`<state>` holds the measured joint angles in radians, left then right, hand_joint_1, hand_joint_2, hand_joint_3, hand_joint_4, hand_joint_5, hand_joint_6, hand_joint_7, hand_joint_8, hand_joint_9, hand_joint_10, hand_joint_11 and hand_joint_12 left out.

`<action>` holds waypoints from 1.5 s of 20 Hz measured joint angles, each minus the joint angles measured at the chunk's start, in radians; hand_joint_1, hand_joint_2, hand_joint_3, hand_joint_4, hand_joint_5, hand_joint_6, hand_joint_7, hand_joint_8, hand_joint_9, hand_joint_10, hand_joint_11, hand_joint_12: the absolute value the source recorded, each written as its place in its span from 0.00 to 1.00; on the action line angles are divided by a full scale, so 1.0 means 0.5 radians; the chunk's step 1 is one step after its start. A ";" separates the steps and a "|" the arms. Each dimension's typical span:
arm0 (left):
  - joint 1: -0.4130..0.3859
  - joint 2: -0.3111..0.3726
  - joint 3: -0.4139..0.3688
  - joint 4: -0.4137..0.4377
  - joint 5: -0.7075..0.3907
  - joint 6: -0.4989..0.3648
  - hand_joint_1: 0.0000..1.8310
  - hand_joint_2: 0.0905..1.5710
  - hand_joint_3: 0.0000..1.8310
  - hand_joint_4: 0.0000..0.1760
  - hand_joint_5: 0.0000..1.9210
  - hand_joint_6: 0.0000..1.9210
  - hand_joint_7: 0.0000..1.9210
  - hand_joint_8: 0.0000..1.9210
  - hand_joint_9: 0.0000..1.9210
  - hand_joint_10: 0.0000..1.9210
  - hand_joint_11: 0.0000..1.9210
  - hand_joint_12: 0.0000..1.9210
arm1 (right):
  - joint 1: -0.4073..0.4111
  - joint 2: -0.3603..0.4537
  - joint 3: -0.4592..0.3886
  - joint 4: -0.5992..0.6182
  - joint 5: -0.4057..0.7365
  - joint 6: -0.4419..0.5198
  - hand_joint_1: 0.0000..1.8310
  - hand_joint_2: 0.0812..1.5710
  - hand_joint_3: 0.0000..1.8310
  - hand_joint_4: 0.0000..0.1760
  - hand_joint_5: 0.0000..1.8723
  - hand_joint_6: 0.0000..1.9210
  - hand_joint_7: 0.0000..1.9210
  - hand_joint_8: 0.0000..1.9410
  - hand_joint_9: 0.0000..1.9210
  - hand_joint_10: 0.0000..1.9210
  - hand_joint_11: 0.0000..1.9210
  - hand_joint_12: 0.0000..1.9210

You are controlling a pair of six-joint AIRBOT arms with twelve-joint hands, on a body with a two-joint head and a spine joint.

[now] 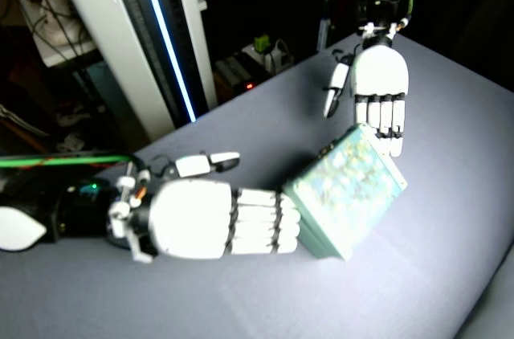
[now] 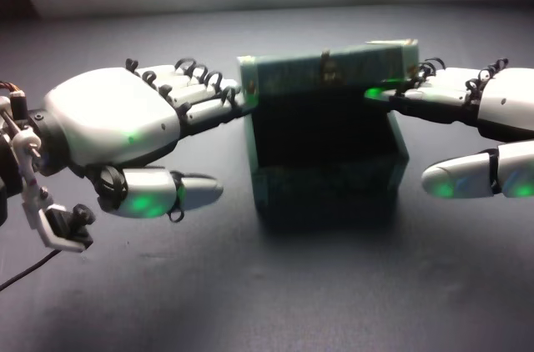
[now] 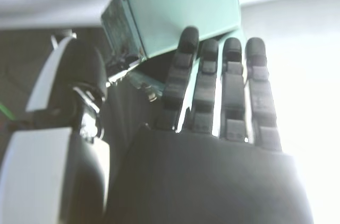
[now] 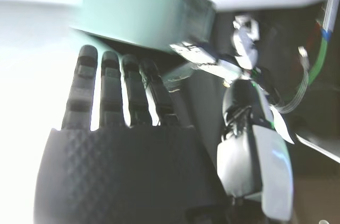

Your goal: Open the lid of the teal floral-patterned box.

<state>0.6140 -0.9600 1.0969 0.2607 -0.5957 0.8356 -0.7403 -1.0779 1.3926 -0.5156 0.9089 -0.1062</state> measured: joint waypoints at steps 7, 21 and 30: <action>0.029 0.000 0.000 -0.332 -0.160 0.198 0.00 0.72 0.00 0.00 0.01 0.00 0.02 0.00 0.03 0.00 0.03 0.03 | 0.000 -0.031 0.021 0.230 0.063 -0.058 0.00 0.75 0.00 0.00 0.02 0.00 0.02 0.00 0.02 0.00 0.01 0.07; -0.055 -0.103 0.091 -0.609 -0.314 0.358 0.00 0.79 0.02 0.00 0.06 0.00 0.07 0.00 0.07 0.00 0.07 0.05 | 0.027 -0.133 0.188 0.367 0.105 -0.064 0.00 0.75 0.00 0.00 0.02 0.00 0.01 0.00 0.01 0.00 0.00 0.02; -0.082 -0.127 0.139 -0.747 -0.336 0.441 0.00 0.84 0.00 0.00 0.03 0.00 0.03 0.00 0.04 0.00 0.00 0.13 | 0.092 -0.172 0.281 0.470 0.106 -0.066 0.00 0.74 0.00 0.16 0.03 0.00 0.00 0.00 0.00 0.00 0.00 0.00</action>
<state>0.5732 -1.0233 1.1664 -0.1127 -0.7639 1.0561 -0.6941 -1.1637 1.5330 -0.2806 0.9619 -0.1390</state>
